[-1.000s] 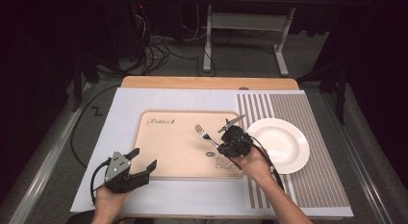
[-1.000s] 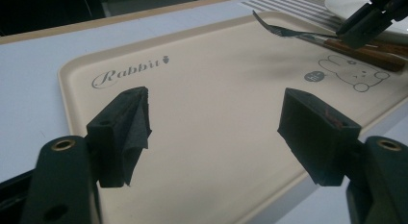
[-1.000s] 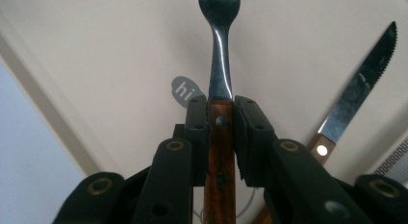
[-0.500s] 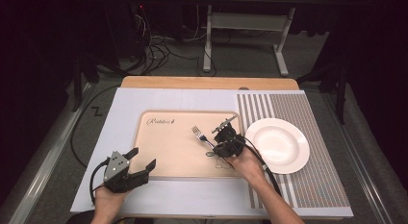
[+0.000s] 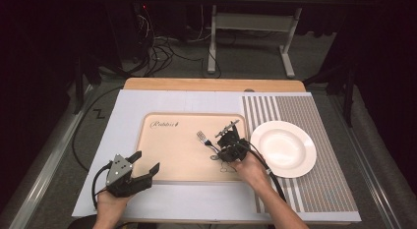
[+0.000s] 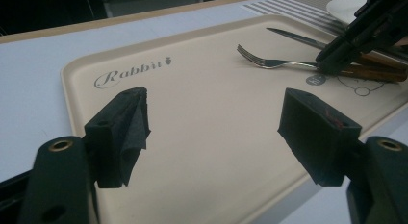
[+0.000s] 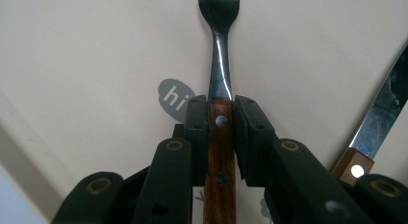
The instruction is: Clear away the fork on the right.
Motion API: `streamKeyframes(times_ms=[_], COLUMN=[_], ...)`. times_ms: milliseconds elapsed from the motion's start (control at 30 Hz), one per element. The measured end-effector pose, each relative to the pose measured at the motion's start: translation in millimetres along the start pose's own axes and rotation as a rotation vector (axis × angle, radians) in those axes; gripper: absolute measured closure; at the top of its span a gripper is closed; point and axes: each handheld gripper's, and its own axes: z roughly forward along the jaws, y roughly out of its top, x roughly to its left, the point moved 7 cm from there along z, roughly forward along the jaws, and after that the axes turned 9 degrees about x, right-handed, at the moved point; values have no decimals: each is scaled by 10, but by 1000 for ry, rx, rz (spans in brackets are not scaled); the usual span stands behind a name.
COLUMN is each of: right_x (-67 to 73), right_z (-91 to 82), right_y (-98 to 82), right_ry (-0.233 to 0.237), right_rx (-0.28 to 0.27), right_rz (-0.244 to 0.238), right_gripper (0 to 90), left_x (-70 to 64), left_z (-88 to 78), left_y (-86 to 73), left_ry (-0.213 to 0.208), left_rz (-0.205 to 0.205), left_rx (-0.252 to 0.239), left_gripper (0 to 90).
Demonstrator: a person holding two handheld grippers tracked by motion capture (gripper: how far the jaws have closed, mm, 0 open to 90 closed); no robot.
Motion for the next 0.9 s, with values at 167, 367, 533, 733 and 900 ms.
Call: streamKeyframes(times_ms=[167, 367, 533, 733, 900], right_x=[-11, -10, 15, 116, 140], right_z=[18, -29, -130, -123, -15], right_y=[-7, -2, 4, -4, -25], right_ry=[-6, -26, -34, 5, 3], right_rx=[-2, -23, -68, -73, -25], right_rz=[4, -2, -19, -69, -81], right_gripper=[781, 701, 764, 897, 900], left_x=[2, 12, 18, 18, 22], left_z=[-2, -6, -3, -6, -5], left_y=[5, 5, 6, 4, 3], left_ry=[1, 3, 6, 7, 6], left_rz=[-7, -10, -9, -8, -8], left_rx=[-7, -7, -6, -6, -5], left_gripper=[265, 263, 260, 260, 261])
